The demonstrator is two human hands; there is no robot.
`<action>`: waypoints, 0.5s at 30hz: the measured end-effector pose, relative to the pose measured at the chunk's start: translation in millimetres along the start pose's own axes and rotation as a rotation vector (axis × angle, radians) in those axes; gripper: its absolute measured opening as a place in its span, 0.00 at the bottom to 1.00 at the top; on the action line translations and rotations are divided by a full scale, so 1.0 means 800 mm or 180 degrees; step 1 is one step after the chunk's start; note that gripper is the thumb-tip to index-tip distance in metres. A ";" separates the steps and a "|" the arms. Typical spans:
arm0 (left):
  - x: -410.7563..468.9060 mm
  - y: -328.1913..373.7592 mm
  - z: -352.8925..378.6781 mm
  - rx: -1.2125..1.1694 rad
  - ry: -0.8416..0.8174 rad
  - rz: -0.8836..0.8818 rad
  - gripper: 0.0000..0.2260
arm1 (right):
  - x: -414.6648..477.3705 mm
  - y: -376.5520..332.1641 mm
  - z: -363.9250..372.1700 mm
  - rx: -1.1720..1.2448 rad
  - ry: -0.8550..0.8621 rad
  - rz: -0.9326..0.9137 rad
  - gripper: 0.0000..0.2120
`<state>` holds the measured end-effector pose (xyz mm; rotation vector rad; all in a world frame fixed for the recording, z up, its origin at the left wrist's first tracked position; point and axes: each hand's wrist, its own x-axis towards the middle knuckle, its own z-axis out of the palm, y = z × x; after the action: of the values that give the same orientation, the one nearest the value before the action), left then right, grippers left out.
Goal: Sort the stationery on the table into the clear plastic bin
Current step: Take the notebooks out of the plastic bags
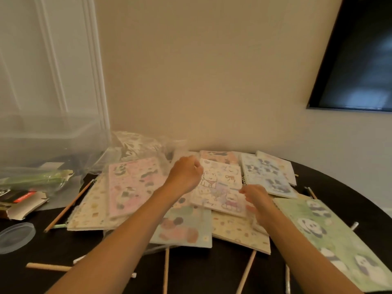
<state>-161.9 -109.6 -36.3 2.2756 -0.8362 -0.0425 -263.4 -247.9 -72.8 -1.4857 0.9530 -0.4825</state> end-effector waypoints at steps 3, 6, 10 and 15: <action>0.022 -0.003 0.030 0.0391 -0.0624 -0.0263 0.14 | 0.014 0.003 -0.001 -0.0307 -0.0103 0.0062 0.16; 0.027 -0.002 0.049 0.0428 -0.0947 -0.0551 0.11 | 0.031 0.005 0.005 -0.0369 -0.0340 0.0231 0.29; 0.026 0.005 0.066 0.0295 -0.0838 -0.0674 0.16 | 0.045 0.002 0.005 -0.0121 -0.0335 0.0446 0.19; 0.031 -0.006 0.072 -0.0298 -0.0849 -0.0988 0.14 | 0.036 0.005 0.009 -0.0274 -0.0686 0.0261 0.09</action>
<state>-154.6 -156.4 -77.9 2.3202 -0.5892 -0.5246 -242.3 -265.6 -84.4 -1.5347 0.8687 -0.2188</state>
